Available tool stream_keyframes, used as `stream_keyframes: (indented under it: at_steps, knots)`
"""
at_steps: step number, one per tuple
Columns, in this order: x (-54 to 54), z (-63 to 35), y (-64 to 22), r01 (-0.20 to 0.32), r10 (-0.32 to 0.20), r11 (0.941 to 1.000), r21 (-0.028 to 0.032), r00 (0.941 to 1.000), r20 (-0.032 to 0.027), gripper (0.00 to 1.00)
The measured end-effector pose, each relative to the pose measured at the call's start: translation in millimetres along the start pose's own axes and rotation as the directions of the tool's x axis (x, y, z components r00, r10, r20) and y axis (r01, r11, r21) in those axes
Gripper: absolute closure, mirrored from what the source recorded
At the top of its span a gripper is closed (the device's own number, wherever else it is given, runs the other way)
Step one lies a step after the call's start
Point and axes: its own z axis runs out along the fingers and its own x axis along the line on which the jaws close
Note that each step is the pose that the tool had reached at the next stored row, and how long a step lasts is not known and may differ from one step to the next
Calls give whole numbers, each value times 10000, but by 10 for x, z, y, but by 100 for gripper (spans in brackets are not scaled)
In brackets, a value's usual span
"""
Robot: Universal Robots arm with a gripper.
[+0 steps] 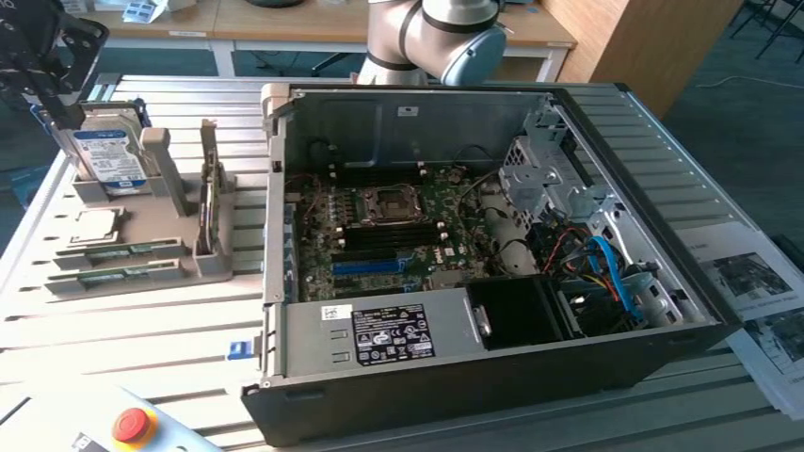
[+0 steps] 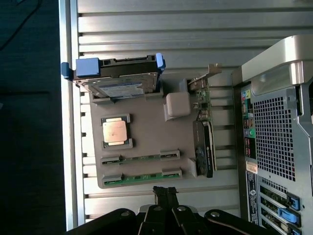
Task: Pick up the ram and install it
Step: 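Reach for the ram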
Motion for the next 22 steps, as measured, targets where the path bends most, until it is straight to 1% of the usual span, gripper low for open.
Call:
stream_keyframes:
  at_steps: [6,9,19,22]
  knots:
    - [0,0,0,0,0,10000,0,10000,0,90]
    - [5,1,15,0,0,10000,0,10000,0,90]
    - [23,11,115,0,0,10000,2,10000,1,90]
    - [28,16,160,0,0,10000,5,10000,0,90]
